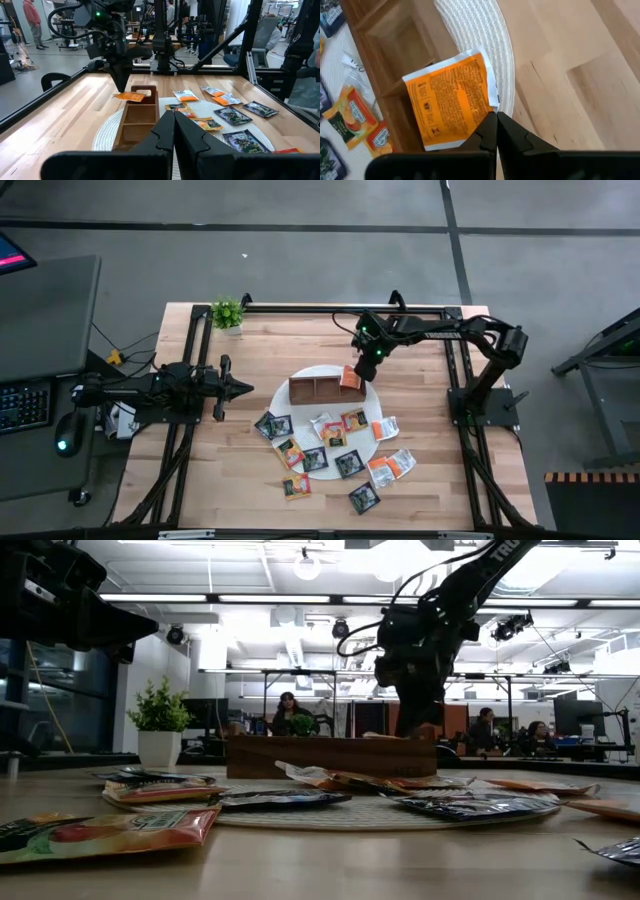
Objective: Pick & Place Tea
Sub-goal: Put the white tea bag into the right section of the wooden organizer
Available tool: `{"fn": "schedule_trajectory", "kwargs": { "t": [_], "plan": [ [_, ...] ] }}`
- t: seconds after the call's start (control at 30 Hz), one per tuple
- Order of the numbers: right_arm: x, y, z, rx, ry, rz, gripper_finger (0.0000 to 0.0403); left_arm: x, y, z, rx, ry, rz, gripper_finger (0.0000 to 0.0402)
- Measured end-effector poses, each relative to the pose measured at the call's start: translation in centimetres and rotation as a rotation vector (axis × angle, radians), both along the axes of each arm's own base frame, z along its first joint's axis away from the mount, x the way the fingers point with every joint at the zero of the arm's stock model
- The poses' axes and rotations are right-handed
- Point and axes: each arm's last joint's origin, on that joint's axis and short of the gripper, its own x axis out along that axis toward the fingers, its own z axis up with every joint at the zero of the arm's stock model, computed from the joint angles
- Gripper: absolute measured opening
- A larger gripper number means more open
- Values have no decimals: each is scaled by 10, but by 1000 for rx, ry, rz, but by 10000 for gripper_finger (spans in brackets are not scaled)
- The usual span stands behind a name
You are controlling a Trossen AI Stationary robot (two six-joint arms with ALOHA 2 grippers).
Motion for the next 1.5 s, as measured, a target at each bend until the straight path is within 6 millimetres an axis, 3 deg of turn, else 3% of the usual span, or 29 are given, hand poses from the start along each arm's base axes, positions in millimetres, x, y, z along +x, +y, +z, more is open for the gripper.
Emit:
{"fn": "schedule_trajectory", "kwargs": {
  "t": [0.2, 0.6, 0.87, 1.5],
  "plan": [
    [2, 1, 2, -15, -20, 5, 0, 0, 0, 0, 0, 0, 0, 1],
    [-1, 16, 28, -57, -86, 47, 0, 0, 0, 0, 0, 0, 1, 1],
    [-8, 24, 25, -89, 26, 78, 0, 0, 0, 0, 0, 0, 0, 1],
    [1, 29, 28, -140, -51, 157, 0, 0, 0, 0, 0, 0, 0, 1]
  ]
}}
